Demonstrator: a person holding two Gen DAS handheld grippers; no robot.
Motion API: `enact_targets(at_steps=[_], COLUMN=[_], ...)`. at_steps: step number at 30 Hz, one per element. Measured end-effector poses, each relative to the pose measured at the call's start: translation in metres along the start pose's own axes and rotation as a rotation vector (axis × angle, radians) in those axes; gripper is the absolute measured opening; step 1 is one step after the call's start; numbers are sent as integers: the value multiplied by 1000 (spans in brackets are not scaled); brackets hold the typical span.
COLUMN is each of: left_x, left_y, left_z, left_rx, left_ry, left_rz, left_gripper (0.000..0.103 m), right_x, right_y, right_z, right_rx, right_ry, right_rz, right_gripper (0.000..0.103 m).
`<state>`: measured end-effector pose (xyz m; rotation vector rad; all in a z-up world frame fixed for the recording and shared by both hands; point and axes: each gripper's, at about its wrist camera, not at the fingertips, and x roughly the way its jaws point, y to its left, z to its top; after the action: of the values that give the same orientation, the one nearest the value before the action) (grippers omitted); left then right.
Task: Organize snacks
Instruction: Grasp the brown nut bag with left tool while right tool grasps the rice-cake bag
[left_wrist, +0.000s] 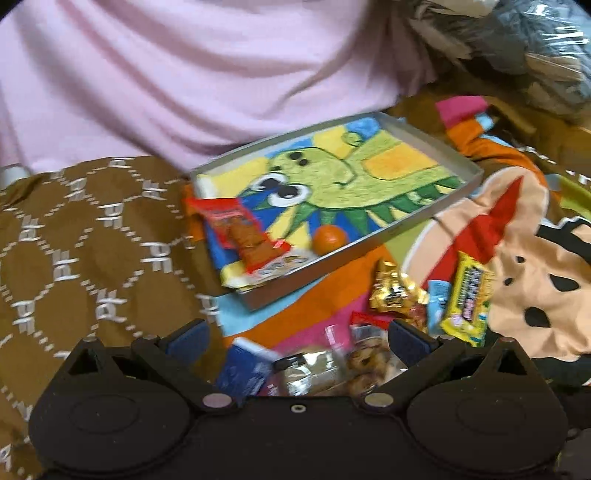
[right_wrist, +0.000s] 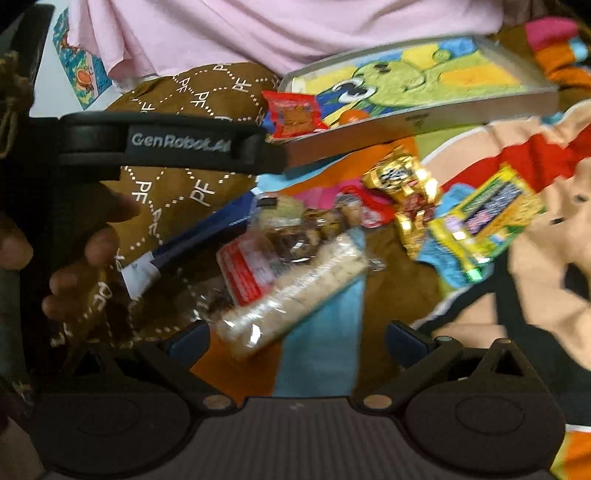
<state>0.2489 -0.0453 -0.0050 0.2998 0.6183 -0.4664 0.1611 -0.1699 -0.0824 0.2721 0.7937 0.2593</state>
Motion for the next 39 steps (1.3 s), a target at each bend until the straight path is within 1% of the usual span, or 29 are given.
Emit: enact_targets(at_steps=[5,8,9,11,13,15,17,18,19,23,25,27,29,32,37,39], left_x=[16,22,24,27,27,28,28,28,28,26,25,25,24,25,28,30], left_y=[-6,-4,-3,-2,1,3,2,1,-1,-5,-6,-7,-10,-15,-19,-20], left_z=[-1,-2,-3,-3,-3,-4,-5,-6,-7,-8,-9,-12,-15,-18,-21,-23], left_rx=[50,42,36,31,23,13,14,20,28,51,50,56,68,96,121,123], left_ry=[28,37,41,45,43,52,60,61,62,68,76,83,91,104,122,128], left_rz=[-35,-47,-49,-52,-59,-77,-91,-97,-100,-127,-147,-168,-177,-186,-192,-192], left_gripper=[102,102,102,102,102,102,102,102,102,102,100,98,94,90,86,82], right_x=[28,42,46,50,49,46,43,41,39,33,31,27,16,-1,-14,-20], right_y=[-1,0,2,8,11,10,9,8,7,-4,-11,-14,-15,-19,-12,-8], right_z=[10,12,11,10,8,6,6,5,5,2,2,3,3,1,1,1], right_rx=[86,114,111,79,56,65,71,71,75,133,171,180,162,107,-67,-154], right_ry=[43,66,72,76,71,72,77,81,84,97,106,112,122,131,152,159], right_rz=[70,63,42,-13,-30,-23,-12,-4,4,45,67,66,53,11,-68,-92], right_gripper=[102,100,99,92,89,84,73,71,65,58,55,52,49,44,42,42])
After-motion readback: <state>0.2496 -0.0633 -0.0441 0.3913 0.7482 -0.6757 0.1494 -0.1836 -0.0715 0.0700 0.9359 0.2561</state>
